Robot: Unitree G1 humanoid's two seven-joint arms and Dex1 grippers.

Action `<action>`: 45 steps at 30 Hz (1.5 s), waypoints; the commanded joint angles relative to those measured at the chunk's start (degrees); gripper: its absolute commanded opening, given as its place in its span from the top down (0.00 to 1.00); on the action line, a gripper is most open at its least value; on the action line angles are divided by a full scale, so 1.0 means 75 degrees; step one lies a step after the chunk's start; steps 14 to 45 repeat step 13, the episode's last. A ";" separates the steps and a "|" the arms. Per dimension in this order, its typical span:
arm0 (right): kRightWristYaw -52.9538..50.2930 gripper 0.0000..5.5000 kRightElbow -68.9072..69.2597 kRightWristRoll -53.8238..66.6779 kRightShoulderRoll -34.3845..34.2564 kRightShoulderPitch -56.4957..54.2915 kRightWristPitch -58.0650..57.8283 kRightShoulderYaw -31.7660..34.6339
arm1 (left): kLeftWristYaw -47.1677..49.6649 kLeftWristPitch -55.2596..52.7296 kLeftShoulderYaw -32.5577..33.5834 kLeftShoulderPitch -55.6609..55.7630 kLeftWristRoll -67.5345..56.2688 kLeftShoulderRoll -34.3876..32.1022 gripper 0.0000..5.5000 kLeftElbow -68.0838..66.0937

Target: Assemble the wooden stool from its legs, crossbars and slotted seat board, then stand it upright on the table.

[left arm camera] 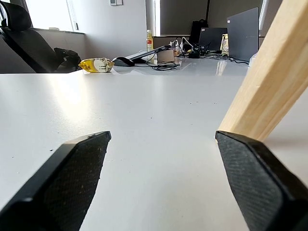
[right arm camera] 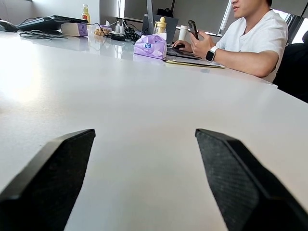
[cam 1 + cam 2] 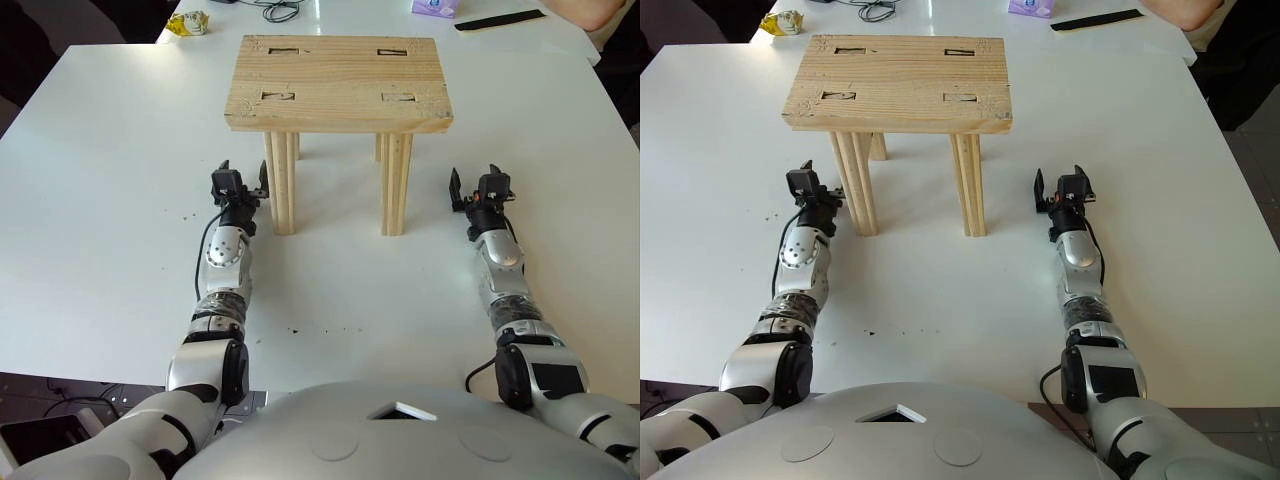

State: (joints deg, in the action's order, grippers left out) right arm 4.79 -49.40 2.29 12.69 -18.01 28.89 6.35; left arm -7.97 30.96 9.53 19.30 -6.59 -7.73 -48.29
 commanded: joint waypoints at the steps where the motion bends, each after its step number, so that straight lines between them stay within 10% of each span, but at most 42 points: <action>1: -0.0006 0.30 -0.0051 -0.0067 -0.0002 0.0059 -0.0053 0.0014 | 0.0079 0.0052 0.0005 0.0004 0.0128 -0.0118 0.27 0.0080; 45: -0.0082 0.30 -0.0039 -0.0152 -0.0046 0.0086 -0.0042 0.0016 | 0.0074 0.0007 -0.0031 0.0095 0.0172 -0.0194 0.27 0.0082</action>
